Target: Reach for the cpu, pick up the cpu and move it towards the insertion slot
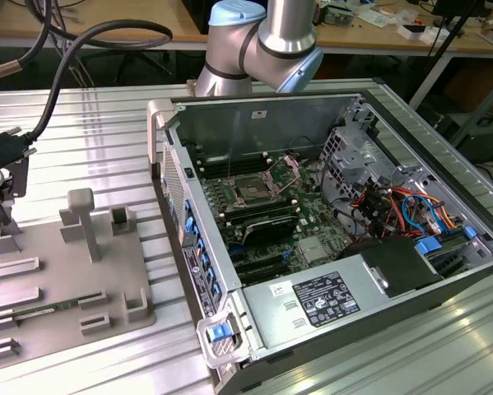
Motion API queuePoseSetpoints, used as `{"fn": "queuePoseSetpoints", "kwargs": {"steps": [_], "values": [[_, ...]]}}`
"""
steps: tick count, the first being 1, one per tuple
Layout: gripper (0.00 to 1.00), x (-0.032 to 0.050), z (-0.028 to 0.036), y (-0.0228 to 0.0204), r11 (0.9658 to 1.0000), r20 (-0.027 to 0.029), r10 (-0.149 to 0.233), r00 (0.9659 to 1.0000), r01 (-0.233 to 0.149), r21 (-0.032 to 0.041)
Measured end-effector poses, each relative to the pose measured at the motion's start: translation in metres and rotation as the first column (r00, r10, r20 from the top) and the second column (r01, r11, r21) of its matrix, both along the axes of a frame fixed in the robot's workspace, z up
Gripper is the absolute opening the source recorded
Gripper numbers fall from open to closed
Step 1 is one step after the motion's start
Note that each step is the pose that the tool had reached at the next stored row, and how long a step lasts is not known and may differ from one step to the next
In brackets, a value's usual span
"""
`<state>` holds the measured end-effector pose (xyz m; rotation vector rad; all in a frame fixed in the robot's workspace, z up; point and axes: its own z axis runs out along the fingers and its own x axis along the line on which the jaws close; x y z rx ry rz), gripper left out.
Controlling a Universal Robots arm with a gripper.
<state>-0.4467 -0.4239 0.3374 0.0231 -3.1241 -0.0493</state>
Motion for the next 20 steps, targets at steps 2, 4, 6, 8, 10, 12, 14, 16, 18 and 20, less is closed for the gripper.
{"fn": "queuePoseSetpoints", "kwargs": {"steps": [2,4,6,8,10,12,14,16,18,20], "values": [[0.55,0.0001,0.0019,0.0,1.0,-0.0001,0.0,1.0,0.0,0.0],[0.55,0.0002,0.0036,0.0,1.0,-0.0001,0.0,1.0,0.0,0.0],[0.55,0.0003,0.005,0.0,1.0,-0.0001,0.0,1.0,0.0,0.0],[0.55,0.0004,0.0066,0.0,1.0,0.0,0.0,1.0,0.0,0.0],[0.55,0.0006,0.0091,0.0,1.0,0.0,0.0,1.0,0.0,0.0],[0.55,0.0006,0.01,0.0,1.0,0.0,0.0,1.0,0.0,0.0],[0.55,0.0006,0.0109,0.0,1.0,0.0,0.0,1.0,0.0,0.0],[0.55,0.0006,0.0116,0.0,1.0,0.0001,0.0,1.0,0.0,0.0002],[0.55,0.0005,0.0118,0.0,1.0,-0.0001,0.0,1.0,0.0,0.0002],[0.55,0.0006,0.0118,0.0,1.0,-0.0001,0.0,1.0,0.0,0.0005]]}}
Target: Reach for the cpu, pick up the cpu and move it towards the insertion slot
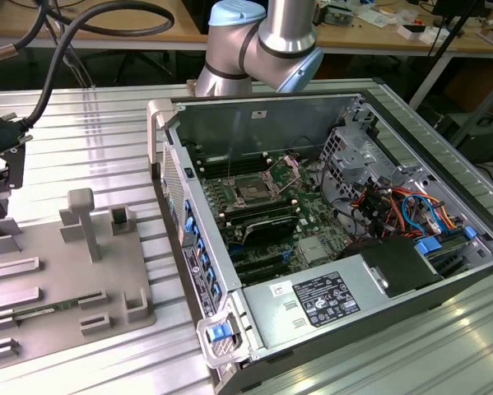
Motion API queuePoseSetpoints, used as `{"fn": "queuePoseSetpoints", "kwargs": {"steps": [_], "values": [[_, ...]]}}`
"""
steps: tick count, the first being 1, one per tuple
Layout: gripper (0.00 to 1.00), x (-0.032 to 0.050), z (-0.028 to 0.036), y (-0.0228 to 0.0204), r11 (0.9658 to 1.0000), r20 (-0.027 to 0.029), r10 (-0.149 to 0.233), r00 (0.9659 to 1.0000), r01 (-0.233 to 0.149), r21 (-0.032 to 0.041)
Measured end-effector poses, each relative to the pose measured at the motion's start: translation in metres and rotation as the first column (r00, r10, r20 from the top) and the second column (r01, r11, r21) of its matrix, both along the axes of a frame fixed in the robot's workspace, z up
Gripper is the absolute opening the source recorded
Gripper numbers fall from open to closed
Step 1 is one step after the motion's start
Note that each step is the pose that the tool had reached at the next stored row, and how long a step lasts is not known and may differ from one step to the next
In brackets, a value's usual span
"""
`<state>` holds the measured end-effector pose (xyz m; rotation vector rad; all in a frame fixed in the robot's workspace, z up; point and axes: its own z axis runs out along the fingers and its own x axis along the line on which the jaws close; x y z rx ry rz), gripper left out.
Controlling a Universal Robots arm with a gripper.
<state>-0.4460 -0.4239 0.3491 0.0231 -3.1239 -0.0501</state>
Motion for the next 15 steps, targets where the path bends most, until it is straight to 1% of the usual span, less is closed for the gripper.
{"fn": "queuePoseSetpoints", "kwargs": {"steps": [4,7,12,15], "values": [[0.55,0.0032,0.0,0.0,1.0,0.0,0.0,1.0,0.0,0.0],[0.55,0.0037,0.0002,0.0,1.0,0.0001,0.0,1.0,0.0,0.0001],[0.55,0.0041,0.0085,0.0,1.0,0.0,0.0,1.0,0.0,0.0],[0.55,0.0047,0.0101,0.0,1.0,0.0,0.0,1.0,0.0,0.0002]]}}
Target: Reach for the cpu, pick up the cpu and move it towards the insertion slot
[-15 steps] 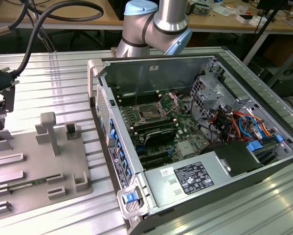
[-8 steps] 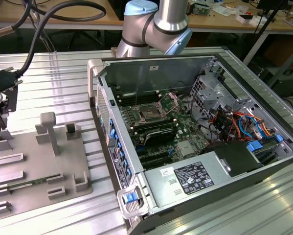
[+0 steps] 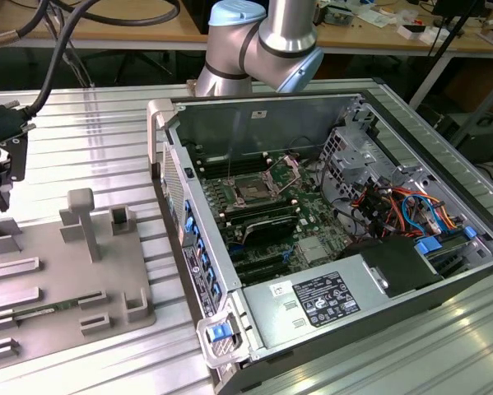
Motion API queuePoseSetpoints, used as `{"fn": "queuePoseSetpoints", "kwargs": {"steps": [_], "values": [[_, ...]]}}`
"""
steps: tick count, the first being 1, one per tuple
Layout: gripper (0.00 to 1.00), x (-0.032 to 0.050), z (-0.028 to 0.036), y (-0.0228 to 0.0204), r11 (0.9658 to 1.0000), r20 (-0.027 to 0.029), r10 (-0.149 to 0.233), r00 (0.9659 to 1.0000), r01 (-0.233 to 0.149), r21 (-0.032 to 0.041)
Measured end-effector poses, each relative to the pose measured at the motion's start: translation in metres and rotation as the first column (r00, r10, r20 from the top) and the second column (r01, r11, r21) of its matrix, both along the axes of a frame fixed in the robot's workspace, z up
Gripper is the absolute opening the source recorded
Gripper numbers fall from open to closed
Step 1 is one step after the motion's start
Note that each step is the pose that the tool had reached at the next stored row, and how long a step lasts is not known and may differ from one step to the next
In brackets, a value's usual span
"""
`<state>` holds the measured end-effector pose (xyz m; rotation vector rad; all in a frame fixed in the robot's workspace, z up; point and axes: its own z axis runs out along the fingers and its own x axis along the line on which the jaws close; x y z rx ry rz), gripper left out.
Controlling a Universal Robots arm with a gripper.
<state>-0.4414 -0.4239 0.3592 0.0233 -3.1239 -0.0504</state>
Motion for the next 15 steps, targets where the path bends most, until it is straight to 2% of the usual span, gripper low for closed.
{"fn": "queuePoseSetpoints", "kwargs": {"steps": [10,15], "values": [[0.55,0.0123,0.0001,0.0,1.0,-0.0052,-0.001,1.0,0.001,-0.0001],[0.55,0.0254,0.0002,0.0,1.0,-0.01,-0.001,0.9999,0.001,-0.0002]]}}
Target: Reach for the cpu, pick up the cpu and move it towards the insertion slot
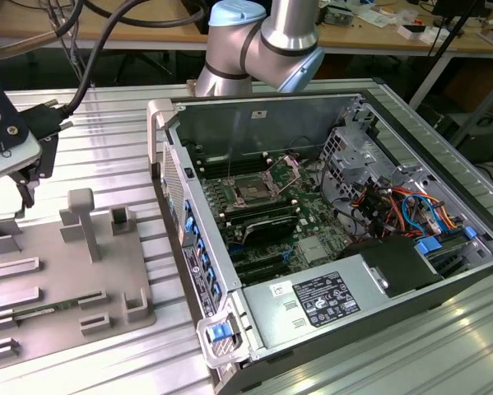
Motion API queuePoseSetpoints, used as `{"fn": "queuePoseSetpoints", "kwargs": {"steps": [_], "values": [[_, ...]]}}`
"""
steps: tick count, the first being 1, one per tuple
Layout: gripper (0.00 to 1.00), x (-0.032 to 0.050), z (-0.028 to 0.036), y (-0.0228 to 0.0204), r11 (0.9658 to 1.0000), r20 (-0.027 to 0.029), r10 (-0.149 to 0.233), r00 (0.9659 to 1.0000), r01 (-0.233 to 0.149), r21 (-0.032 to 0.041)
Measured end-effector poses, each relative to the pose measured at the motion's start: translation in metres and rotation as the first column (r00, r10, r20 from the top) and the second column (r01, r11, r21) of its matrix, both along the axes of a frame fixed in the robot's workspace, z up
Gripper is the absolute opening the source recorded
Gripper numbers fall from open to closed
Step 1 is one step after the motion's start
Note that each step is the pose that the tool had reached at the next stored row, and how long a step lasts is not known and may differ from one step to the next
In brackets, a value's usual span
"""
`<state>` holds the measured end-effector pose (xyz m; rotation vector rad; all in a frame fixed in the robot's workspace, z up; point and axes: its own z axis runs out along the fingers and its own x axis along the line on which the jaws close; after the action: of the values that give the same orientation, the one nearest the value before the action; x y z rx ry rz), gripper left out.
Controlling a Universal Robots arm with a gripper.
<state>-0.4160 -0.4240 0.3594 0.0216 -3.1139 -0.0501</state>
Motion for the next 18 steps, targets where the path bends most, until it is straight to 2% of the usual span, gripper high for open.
{"fn": "queuePoseSetpoints", "kwargs": {"steps": [3,18], "values": [[0.55,0.0012,0.0014,0.0,1.0,-0.0005,0.0,1.0,0.0,-0.0001],[0.55,0.0029,0.0242,0.0,1.0,-0.0007,0.0,1.0,0.0,0.0]]}}
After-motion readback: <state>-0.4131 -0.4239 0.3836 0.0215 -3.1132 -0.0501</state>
